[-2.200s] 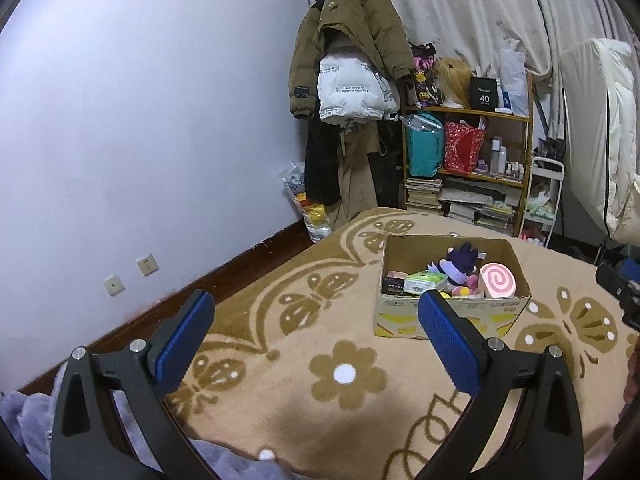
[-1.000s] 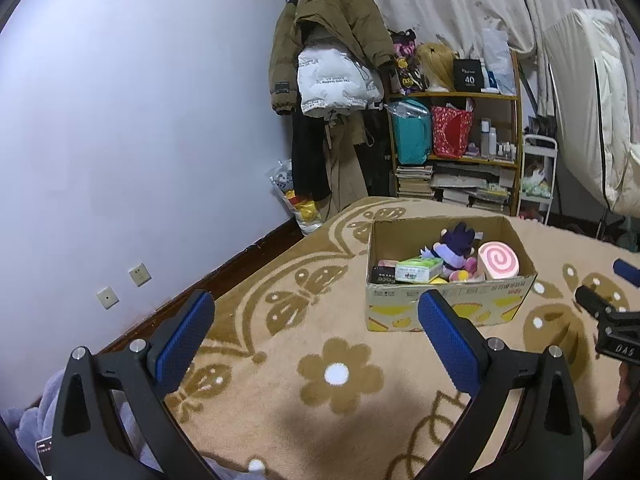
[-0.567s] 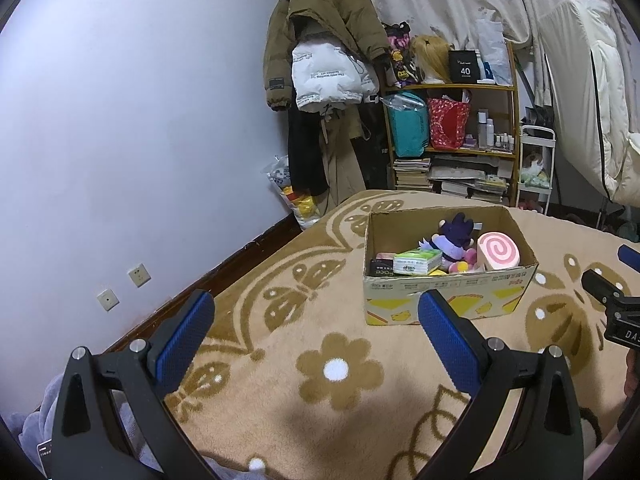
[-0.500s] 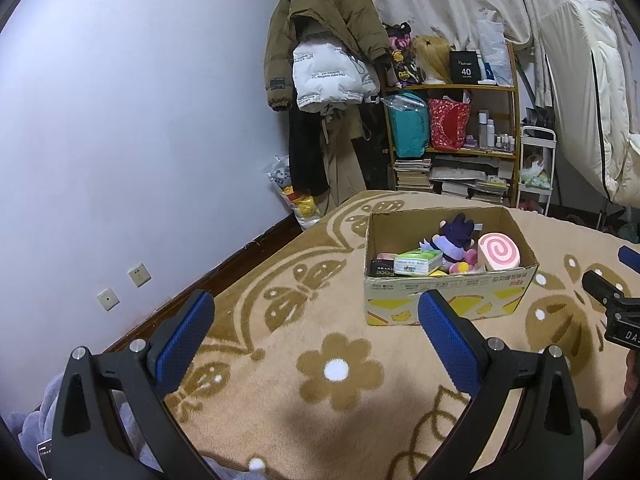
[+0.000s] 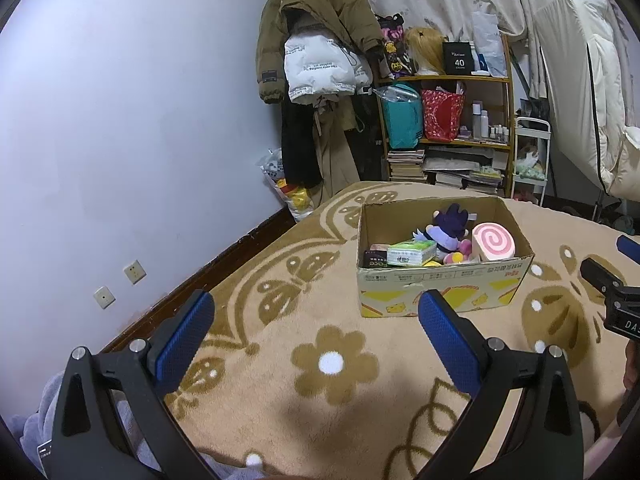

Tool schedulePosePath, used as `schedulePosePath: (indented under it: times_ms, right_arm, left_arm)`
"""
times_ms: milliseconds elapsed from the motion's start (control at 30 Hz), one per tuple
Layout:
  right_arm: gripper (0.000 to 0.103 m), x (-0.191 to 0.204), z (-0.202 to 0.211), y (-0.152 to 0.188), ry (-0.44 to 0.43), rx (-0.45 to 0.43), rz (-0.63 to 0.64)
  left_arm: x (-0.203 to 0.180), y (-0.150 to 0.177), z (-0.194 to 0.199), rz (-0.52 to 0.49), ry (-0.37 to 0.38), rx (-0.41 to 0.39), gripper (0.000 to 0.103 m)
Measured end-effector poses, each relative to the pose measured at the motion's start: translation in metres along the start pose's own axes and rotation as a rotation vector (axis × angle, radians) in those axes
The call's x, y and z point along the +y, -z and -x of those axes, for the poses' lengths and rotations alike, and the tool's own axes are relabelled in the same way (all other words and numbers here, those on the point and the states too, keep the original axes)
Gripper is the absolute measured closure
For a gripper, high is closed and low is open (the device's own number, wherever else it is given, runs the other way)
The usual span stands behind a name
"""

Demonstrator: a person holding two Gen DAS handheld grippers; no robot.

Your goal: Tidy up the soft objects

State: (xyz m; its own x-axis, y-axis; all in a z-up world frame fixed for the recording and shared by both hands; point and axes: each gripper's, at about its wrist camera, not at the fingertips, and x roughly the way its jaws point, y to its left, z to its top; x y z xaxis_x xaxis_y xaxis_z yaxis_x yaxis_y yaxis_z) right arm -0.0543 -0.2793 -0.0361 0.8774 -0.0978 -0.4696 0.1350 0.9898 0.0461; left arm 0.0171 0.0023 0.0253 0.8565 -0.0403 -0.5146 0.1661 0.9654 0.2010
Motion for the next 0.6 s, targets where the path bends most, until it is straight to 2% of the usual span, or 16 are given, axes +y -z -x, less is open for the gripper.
schedulePosePath:
  times_ms: [600]
  right_arm:
    - [0.0, -0.0039, 0.0004, 0.0003, 0.007, 0.0, -0.014]
  left_arm:
    - [-0.0007, 0.0036, -0.0056, -0.002, 0.001, 0.019, 0.002]
